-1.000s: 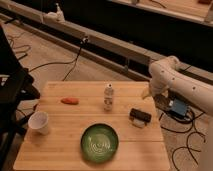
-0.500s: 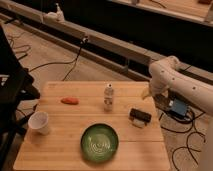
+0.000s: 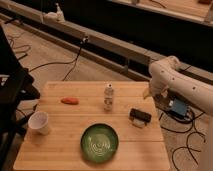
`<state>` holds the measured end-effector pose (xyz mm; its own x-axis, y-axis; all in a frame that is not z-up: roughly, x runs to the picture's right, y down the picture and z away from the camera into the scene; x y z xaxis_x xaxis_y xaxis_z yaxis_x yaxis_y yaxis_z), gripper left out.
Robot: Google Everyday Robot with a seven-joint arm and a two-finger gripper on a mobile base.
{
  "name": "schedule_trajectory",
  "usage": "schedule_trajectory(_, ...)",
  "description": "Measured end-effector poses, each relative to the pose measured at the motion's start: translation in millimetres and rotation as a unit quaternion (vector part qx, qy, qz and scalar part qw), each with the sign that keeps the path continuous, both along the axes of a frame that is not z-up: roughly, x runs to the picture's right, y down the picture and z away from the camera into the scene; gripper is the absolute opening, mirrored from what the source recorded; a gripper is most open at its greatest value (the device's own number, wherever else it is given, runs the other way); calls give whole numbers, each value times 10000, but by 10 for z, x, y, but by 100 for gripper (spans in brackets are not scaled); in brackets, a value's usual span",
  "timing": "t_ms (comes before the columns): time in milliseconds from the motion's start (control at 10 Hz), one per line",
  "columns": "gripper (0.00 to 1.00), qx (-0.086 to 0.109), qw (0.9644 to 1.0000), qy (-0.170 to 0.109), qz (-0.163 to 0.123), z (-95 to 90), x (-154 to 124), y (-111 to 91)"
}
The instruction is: Knock the bottle over
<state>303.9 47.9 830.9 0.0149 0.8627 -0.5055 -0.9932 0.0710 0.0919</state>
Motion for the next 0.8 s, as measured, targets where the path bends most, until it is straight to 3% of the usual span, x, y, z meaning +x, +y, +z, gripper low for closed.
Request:
schedule_trajectory(300, 22, 20, 9997, -228, 95, 34, -198, -51)
schedule_trajectory(500, 3, -53, 9980, -603, 190, 87, -480, -48)
schedule_trajectory(800, 0, -37, 9914, -1259, 346, 164, -923, -105)
